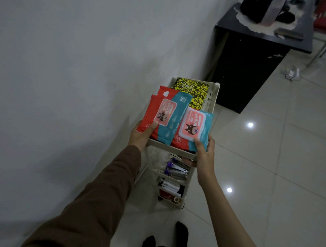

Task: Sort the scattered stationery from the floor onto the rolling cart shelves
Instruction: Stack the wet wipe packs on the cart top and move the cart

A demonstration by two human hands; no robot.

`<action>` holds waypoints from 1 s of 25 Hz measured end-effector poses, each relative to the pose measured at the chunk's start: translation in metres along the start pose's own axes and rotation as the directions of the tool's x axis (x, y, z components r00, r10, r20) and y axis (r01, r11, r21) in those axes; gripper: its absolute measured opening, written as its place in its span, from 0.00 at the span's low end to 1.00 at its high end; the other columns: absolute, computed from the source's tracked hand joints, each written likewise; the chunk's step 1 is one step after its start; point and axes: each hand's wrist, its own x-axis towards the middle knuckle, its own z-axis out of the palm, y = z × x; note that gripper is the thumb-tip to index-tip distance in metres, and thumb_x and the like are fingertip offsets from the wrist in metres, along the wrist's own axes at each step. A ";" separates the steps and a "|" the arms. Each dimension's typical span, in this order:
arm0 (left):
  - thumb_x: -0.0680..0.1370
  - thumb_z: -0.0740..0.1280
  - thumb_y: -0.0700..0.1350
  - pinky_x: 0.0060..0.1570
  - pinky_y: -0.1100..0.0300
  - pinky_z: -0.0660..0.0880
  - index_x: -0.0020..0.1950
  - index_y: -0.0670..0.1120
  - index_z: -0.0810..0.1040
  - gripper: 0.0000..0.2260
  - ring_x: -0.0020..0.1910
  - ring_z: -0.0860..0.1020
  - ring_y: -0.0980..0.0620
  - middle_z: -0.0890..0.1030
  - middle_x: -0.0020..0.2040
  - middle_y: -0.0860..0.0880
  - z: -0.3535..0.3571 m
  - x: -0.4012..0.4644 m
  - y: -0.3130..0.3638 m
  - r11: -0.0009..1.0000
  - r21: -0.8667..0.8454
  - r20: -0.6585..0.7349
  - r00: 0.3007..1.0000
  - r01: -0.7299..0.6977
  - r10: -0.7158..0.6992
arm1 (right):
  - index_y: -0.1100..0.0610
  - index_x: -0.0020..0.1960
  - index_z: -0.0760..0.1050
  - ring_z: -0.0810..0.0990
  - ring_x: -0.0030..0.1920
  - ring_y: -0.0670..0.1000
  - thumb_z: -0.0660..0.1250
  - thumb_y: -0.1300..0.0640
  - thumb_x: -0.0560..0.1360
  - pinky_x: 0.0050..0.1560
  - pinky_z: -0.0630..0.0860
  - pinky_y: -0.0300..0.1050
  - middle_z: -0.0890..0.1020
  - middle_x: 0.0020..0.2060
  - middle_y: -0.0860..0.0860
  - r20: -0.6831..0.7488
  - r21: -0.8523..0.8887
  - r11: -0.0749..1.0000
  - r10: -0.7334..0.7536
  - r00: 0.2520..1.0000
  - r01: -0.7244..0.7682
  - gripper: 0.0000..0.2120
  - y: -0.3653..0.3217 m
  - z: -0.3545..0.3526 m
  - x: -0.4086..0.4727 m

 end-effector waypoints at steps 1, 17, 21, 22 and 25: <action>0.72 0.71 0.52 0.55 0.45 0.77 0.49 0.54 0.76 0.09 0.52 0.80 0.45 0.82 0.52 0.46 0.002 0.003 0.000 1.000 -0.006 -0.002 1.000 0.007 -0.007 | 0.48 0.70 0.60 0.81 0.48 0.46 0.61 0.52 0.78 0.31 0.80 0.41 0.76 0.54 0.46 0.004 -0.009 1.000 0.001 1.000 -0.001 0.22 -0.001 -0.001 0.005; 0.70 0.71 0.54 0.50 0.50 0.79 0.52 0.53 0.76 0.13 0.48 0.82 0.47 0.82 0.50 0.47 0.050 0.063 0.019 1.000 -0.015 -0.027 0.999 0.021 -0.022 | 0.47 0.68 0.60 0.80 0.56 0.55 0.60 0.52 0.78 0.38 0.83 0.45 0.74 0.61 0.55 0.044 0.002 1.000 0.027 0.999 -0.027 0.20 -0.032 -0.013 0.079; 0.71 0.71 0.53 0.51 0.47 0.78 0.54 0.52 0.76 0.14 0.50 0.81 0.45 0.82 0.52 0.46 0.061 0.086 0.028 1.000 0.003 -0.009 1.000 0.027 -0.027 | 0.49 0.71 0.57 0.78 0.59 0.55 0.60 0.52 0.78 0.52 0.79 0.61 0.73 0.62 0.54 0.019 0.051 0.998 0.034 0.999 -0.034 0.23 -0.033 -0.010 0.094; 0.71 0.71 0.53 0.50 0.48 0.78 0.52 0.53 0.76 0.13 0.49 0.81 0.46 0.82 0.51 0.46 0.063 0.092 0.030 1.000 0.013 -0.002 1.000 0.026 -0.026 | 0.50 0.72 0.56 0.78 0.59 0.55 0.60 0.53 0.78 0.54 0.78 0.62 0.73 0.63 0.54 0.013 0.060 0.998 0.029 0.999 -0.030 0.25 -0.033 -0.009 0.096; 0.70 0.71 0.54 0.42 0.54 0.79 0.48 0.55 0.76 0.09 0.43 0.82 0.51 0.83 0.46 0.50 0.067 0.104 0.038 0.999 0.043 0.024 0.999 0.027 -0.029 | 0.51 0.73 0.54 0.78 0.58 0.52 0.60 0.53 0.79 0.46 0.82 0.50 0.72 0.64 0.54 -0.011 0.103 0.995 0.001 1.000 0.000 0.26 -0.034 -0.005 0.103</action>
